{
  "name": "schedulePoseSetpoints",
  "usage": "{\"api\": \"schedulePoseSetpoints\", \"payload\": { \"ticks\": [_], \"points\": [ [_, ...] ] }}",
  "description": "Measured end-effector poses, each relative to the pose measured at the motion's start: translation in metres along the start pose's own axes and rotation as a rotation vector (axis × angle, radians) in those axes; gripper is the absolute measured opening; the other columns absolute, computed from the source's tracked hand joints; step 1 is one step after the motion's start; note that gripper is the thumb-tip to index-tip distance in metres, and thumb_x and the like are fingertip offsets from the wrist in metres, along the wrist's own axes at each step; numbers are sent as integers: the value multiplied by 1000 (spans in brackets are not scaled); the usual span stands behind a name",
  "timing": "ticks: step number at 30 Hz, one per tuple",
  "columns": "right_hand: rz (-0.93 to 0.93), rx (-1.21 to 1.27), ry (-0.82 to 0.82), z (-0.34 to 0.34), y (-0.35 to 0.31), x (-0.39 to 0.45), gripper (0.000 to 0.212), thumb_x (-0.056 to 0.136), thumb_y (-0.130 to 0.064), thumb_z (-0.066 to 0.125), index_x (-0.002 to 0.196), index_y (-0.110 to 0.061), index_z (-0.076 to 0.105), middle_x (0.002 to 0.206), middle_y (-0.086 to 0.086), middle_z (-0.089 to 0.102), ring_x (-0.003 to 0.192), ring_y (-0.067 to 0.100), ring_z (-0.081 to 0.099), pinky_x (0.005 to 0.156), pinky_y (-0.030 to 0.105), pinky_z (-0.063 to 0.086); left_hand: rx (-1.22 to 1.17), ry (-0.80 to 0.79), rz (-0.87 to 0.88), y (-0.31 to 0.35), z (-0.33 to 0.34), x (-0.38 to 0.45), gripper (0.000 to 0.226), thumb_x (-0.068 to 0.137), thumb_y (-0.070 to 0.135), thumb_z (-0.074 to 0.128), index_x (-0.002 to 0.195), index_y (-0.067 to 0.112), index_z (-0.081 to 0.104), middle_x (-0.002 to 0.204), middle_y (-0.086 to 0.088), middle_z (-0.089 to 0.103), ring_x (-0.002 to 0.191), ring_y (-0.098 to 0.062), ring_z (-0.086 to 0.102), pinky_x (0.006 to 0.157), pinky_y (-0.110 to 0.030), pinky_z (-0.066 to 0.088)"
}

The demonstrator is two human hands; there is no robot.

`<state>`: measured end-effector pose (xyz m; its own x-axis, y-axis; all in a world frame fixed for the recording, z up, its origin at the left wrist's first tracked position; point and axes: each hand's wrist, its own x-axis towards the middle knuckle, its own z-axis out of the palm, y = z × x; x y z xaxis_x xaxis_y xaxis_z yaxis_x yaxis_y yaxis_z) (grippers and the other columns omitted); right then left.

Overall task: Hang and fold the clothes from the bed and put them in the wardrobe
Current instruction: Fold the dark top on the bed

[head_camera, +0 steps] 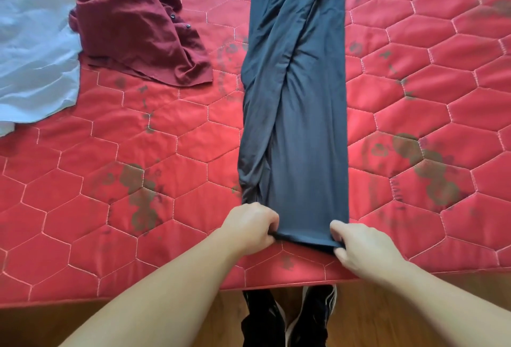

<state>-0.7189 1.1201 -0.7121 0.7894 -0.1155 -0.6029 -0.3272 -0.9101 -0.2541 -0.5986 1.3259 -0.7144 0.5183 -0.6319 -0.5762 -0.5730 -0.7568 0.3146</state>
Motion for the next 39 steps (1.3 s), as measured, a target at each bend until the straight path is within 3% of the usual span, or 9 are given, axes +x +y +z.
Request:
{"api": "schedulePoseSetpoints", "payload": {
  "ticks": [6,9,12,15,22,27,31,34,39],
  "points": [
    [-9,-148,-238,-16,-15,10,9,82,-32,50,87,-27,45,98,-2,60,99,25,60,71,32,40,-257,-241,-103,5,-8,5,8,74,36,68,71,29,65,79,7,72,79,-13,66,70,-29,55],
    [4,-128,-351,-36,-25,21,30,78,-54,54,82,-24,57,88,-4,61,88,23,62,70,30,45,-479,204,-281,2,-28,17,15,78,39,65,68,29,60,72,7,63,79,-16,63,69,-30,50],
    [53,44,-161,-46,-35,41,34,82,-58,52,78,-24,56,85,-4,62,84,23,60,68,29,44,-473,583,-481,-9,-46,32,19,85,31,62,103,26,58,104,1,55,100,-23,54,87,-37,45],
    [79,162,-54,-54,-47,61,25,86,-48,51,80,-24,55,85,-6,62,86,22,61,67,30,44,-656,416,-602,-24,-54,43,45,86,28,63,127,22,47,123,-3,53,111,-25,54,91,-35,43],
    [105,263,19,-97,-70,116,18,83,-40,54,78,-23,58,78,-5,64,78,19,63,72,33,53,-694,-22,-479,-54,-74,52,26,77,40,68,83,15,66,74,3,65,67,-17,61,67,-31,53],
    [207,431,17,-128,-88,185,38,85,-52,55,84,-15,63,75,0,69,73,19,67,74,34,56,-803,253,-555,-84,-111,100,40,79,44,69,107,22,51,89,3,68,87,-20,65,78,-32,49],
    [309,714,-69,-125,-104,215,43,84,-56,60,82,-13,55,70,4,64,60,18,69,61,31,54,-932,219,-535,-90,-110,130,51,78,46,71,117,21,50,108,-4,69,93,-22,67,81,-33,53],
    [296,617,-11,-127,-108,228,47,83,-58,58,69,-17,42,58,3,55,59,21,70,64,32,54,-902,267,-521,-94,-112,141,46,80,48,68,116,21,57,109,0,68,103,-19,64,86,-31,48],
    [351,503,246,-164,-83,259,50,79,-65,55,74,-15,64,72,2,70,76,22,68,76,34,53,-926,343,-476,-106,-149,170,36,85,47,65,112,24,57,94,9,66,101,-18,64,83,-31,46]
  ]
}}
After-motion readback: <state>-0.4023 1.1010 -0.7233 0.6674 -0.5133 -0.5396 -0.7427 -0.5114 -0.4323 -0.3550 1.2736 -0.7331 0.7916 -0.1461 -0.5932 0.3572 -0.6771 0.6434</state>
